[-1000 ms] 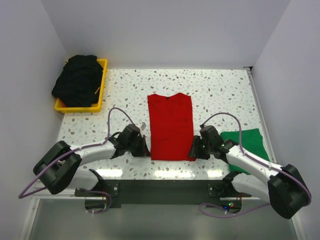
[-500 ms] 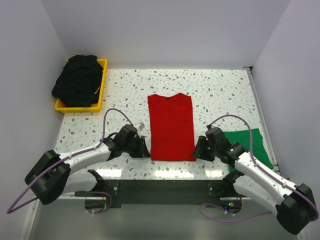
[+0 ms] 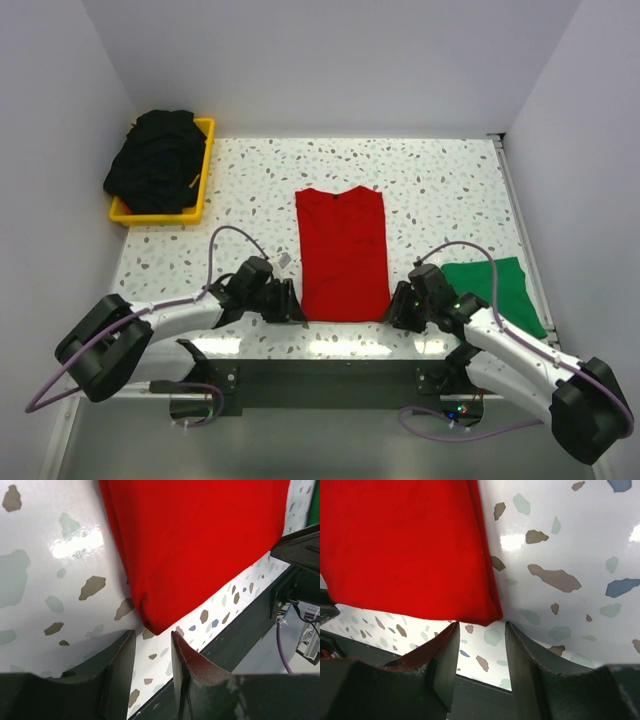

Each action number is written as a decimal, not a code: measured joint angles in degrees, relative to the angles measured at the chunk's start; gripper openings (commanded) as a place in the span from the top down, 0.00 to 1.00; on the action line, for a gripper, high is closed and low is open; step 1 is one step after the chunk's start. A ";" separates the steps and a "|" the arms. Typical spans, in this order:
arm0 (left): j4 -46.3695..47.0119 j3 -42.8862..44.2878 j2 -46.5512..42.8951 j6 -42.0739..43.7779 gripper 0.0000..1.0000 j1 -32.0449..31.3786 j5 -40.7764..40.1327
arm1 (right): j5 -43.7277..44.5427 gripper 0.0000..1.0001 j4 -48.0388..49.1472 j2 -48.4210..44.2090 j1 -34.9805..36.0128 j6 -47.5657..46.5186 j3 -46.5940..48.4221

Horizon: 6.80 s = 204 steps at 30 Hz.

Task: Fold and stack the t-shirts
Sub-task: Fold the tshirt, then neatly place the folded tshirt to the corner

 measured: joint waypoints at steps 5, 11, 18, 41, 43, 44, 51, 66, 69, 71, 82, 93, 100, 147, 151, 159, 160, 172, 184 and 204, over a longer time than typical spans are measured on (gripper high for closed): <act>4.44 -1.09 1.40 -1.42 0.62 0.00 0.70 | -0.17 0.56 1.88 -0.04 0.11 1.31 -0.66; 7.37 -1.53 2.78 -2.73 0.67 0.00 0.92 | 0.04 0.58 2.69 -0.57 0.11 2.47 -1.29; 8.35 -1.53 4.13 -4.11 0.75 -0.20 0.68 | 0.22 0.72 4.90 -0.39 0.11 3.30 -2.32; -8.79 -1.70 -5.53 -2.95 1.00 -1.18 -3.32 | -6.40 1.00 8.24 -4.81 5.90 2.16 -6.78; -11.39 -2.60 -8.72 -2.62 1.00 -1.20 -3.30 | -6.36 1.00 6.75 -7.69 8.48 2.89 -6.99; -13.09 -2.82 -10.49 -2.58 1.00 -1.29 -3.34 | -6.23 1.00 6.21 -9.09 9.66 3.19 -6.97; -20.15 -0.96 -16.26 -2.38 1.00 -1.44 -3.54 | -4.15 1.00 -0.61 -13.18 11.78 3.43 -1.64; -24.98 17.27 -10.91 0.15 1.00 0.90 -3.78 | 4.70 1.00 -8.83 -5.51 11.65 0.20 17.68; -25.05 20.00 -7.56 1.14 1.00 4.09 -1.88 | 6.32 1.00 -8.94 -2.38 10.43 -1.70 21.73; -24.98 22.16 -5.60 1.88 1.00 6.69 -0.52 | 6.36 1.00 -8.41 0.13 8.46 -3.04 24.11; -21.57 37.57 9.42 3.67 1.00 15.69 4.44 | 0.39 1.00 -2.12 22.16 -6.12 -10.91 39.47; -17.44 54.25 32.57 3.37 1.00 23.17 5.57 | -8.52 1.00 2.95 50.45 -17.88 -14.12 60.22; -17.20 65.00 44.57 3.50 1.00 27.63 5.92 | -13.27 1.00 4.37 67.25 -20.61 -14.69 75.63; -7.19 52.68 46.73 2.84 0.92 17.94 3.08 | -9.40 0.44 21.05 58.31 -12.90 -13.31 45.42; -4.74 44.41 41.13 2.29 0.92 15.41 1.92 | -8.61 0.44 23.85 51.67 -11.15 -11.80 36.35; -3.32 28.28 28.33 1.73 0.92 10.38 0.55 | -8.35 0.44 25.33 37.20 -6.21 -9.25 20.57; -3.39 26.67 26.82 1.64 0.91 10.10 0.44 | -8.26 0.44 24.61 35.63 -5.77 -9.07 19.65; -7.89 26.18 16.50 2.38 0.85 9.22 -1.62 | 0.31 0.35 10.03 20.96 -5.44 -12.79 25.03; -7.39 29.83 21.73 2.27 0.85 -1.11 -2.03 | 1.84 0.25 8.15 32.89 -5.79 -17.31 26.97; -8.35 32.35 29.05 2.29 0.85 -7.82 -5.68 | 2.23 0.29 15.63 39.30 -8.07 -19.02 26.21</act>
